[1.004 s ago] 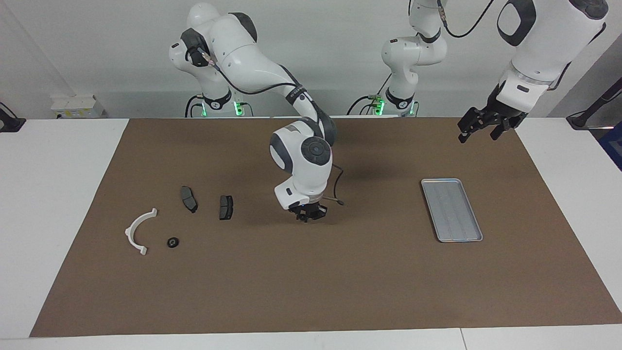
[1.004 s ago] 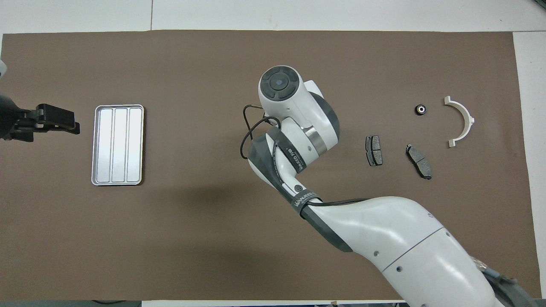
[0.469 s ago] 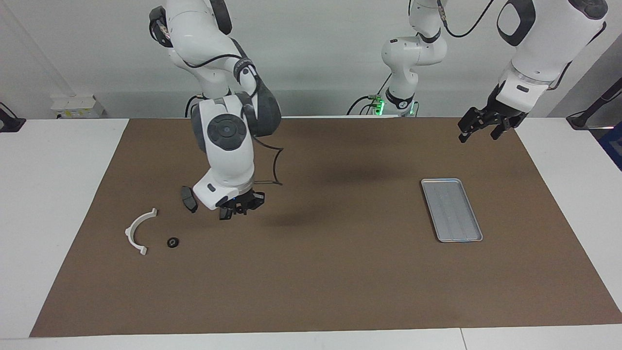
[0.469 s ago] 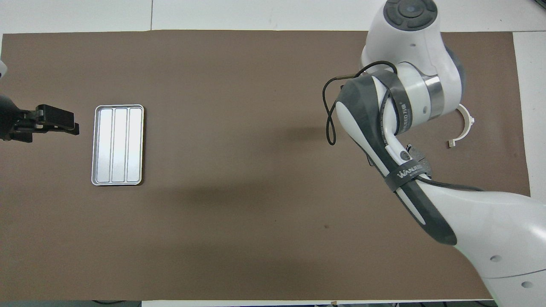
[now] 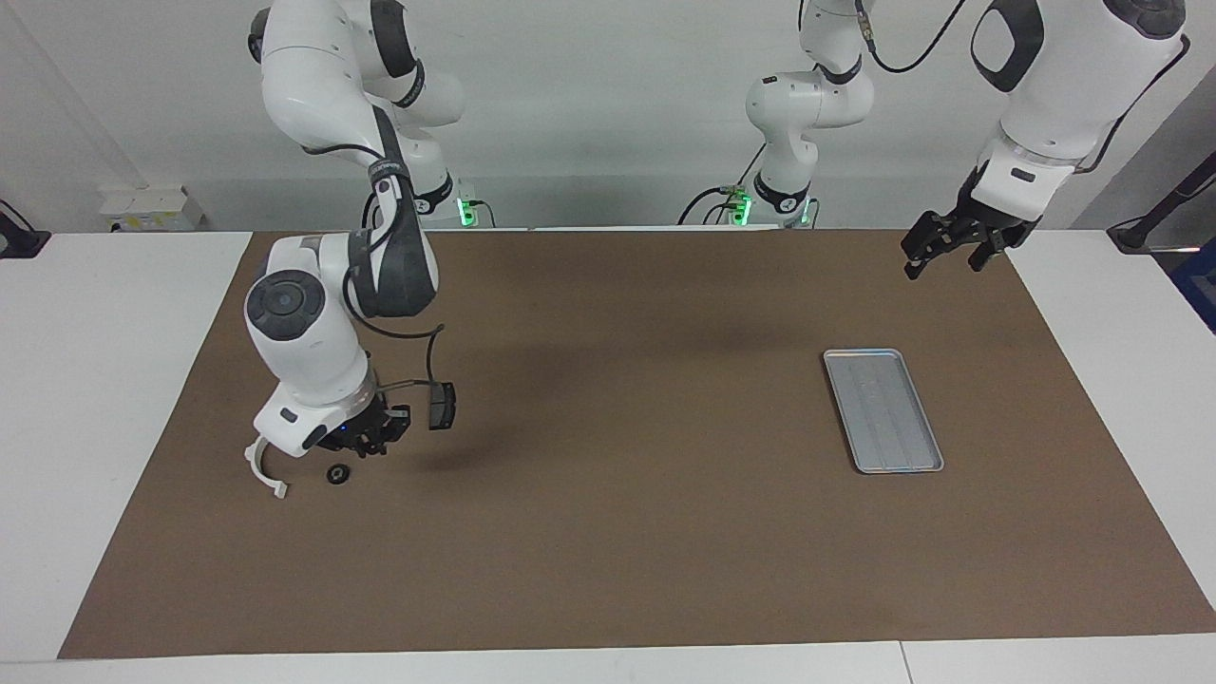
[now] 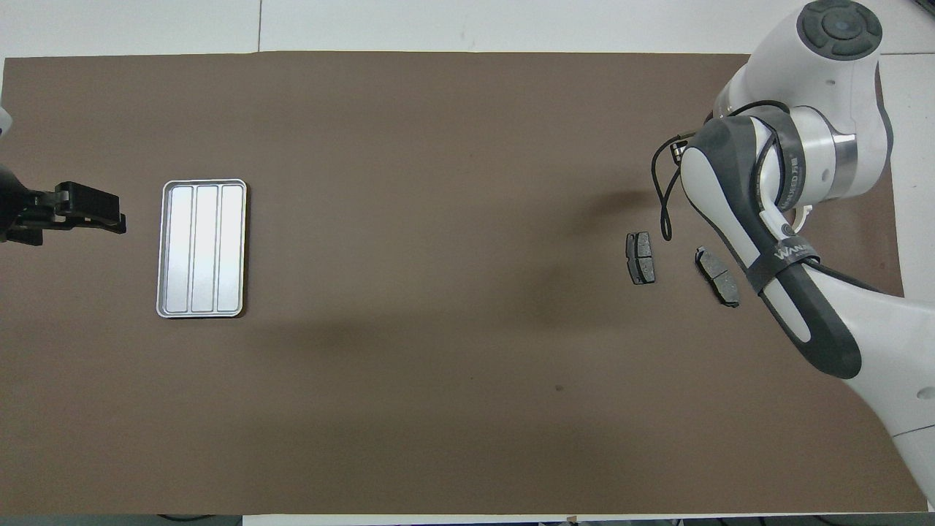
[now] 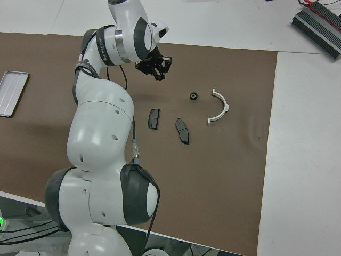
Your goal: Place bearing gear from tray to pile
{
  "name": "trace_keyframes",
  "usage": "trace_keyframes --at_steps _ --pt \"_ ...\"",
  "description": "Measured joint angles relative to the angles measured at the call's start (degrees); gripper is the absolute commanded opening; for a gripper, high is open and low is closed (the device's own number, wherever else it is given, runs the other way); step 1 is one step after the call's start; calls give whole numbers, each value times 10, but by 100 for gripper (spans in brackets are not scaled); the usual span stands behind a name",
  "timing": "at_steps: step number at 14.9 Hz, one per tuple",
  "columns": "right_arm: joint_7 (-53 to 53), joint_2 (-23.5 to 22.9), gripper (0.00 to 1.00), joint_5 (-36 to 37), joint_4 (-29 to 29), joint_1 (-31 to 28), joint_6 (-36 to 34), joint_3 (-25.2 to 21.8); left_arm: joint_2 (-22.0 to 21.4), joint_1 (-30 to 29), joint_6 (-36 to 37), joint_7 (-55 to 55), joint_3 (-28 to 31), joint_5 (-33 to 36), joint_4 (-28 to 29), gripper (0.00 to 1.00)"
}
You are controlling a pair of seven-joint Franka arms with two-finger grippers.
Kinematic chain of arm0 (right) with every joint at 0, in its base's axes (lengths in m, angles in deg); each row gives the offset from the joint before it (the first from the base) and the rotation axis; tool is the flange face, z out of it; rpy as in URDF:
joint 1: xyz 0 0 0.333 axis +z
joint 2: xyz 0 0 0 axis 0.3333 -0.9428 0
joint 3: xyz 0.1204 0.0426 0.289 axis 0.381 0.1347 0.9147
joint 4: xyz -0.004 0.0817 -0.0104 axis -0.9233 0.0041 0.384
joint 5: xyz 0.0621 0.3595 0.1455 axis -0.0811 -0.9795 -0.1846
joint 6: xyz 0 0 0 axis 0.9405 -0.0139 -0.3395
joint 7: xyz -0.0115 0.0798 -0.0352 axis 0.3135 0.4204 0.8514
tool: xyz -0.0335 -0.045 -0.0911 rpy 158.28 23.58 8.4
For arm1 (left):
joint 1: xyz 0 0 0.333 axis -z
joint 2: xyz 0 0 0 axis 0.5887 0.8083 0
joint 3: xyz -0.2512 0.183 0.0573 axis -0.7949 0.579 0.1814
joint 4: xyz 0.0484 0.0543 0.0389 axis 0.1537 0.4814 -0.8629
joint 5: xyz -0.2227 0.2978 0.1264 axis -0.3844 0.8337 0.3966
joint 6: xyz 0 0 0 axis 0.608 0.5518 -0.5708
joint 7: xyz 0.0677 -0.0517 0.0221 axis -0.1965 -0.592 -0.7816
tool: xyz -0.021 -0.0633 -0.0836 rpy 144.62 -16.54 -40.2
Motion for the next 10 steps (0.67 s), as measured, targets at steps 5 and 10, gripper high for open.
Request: trace_keyframes --at_steps 5,10 --pt "3 5 0 0 78 -6 100 1 0 0 0 0 0 2 0 100" --pt "3 -14 0 0 98 -5 156 3 0 0 0 0 0 2 0 100"
